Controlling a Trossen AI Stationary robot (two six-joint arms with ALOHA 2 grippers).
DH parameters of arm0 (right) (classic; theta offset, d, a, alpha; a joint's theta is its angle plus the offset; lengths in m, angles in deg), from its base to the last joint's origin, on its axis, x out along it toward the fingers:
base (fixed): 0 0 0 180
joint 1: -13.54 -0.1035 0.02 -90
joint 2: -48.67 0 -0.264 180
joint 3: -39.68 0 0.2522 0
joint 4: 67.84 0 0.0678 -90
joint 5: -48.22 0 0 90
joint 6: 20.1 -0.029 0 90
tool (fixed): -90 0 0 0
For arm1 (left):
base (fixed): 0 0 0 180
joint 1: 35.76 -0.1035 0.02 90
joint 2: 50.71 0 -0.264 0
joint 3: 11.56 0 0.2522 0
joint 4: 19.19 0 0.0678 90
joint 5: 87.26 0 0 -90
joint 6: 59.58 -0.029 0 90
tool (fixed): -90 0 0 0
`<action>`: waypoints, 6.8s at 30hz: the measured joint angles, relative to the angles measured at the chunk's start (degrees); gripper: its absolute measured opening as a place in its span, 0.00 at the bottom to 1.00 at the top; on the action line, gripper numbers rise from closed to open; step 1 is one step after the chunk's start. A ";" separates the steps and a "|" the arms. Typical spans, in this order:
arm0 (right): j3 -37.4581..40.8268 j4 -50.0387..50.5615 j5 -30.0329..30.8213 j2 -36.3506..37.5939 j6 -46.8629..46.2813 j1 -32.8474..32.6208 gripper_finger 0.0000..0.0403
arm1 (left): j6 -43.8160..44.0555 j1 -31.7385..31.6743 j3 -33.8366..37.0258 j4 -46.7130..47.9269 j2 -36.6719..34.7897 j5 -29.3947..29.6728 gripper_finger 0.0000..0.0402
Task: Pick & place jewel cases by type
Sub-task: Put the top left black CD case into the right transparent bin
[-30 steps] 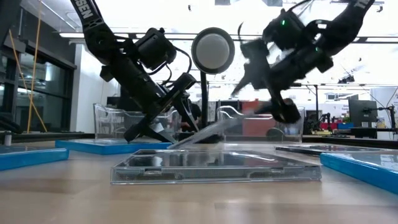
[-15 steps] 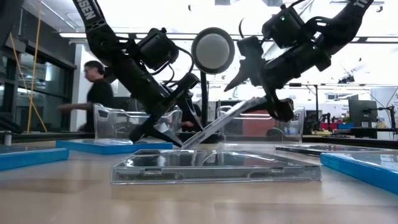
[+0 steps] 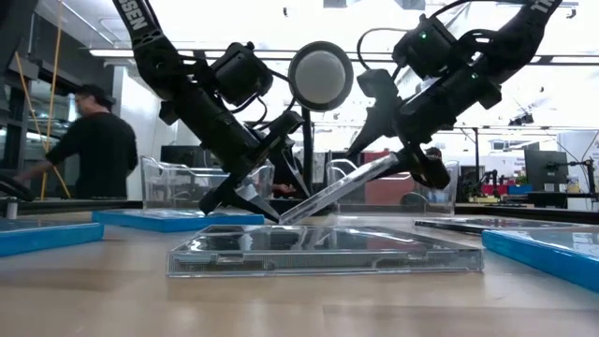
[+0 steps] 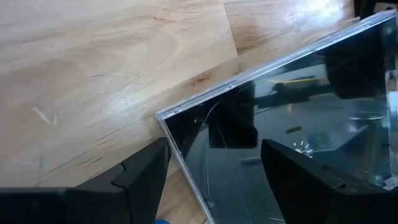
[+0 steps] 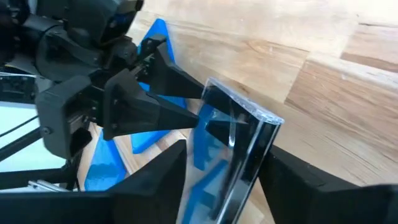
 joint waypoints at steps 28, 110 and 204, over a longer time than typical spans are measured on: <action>0.09 0.18 0.56 0.02 1.86 0.07 0.11 | -11.49 -0.28 0.26 -0.68 -0.33 -3.80 0.63; -32.86 -12.72 -4.84 29.58 62.99 -5.84 0.03 | -32.98 0.24 0.13 9.07 -4.24 -6.05 0.63; -25.11 50.11 5.33 25.67 27.90 35.77 0.03 | -33.13 0.92 0.15 9.42 -4.24 -7.18 0.63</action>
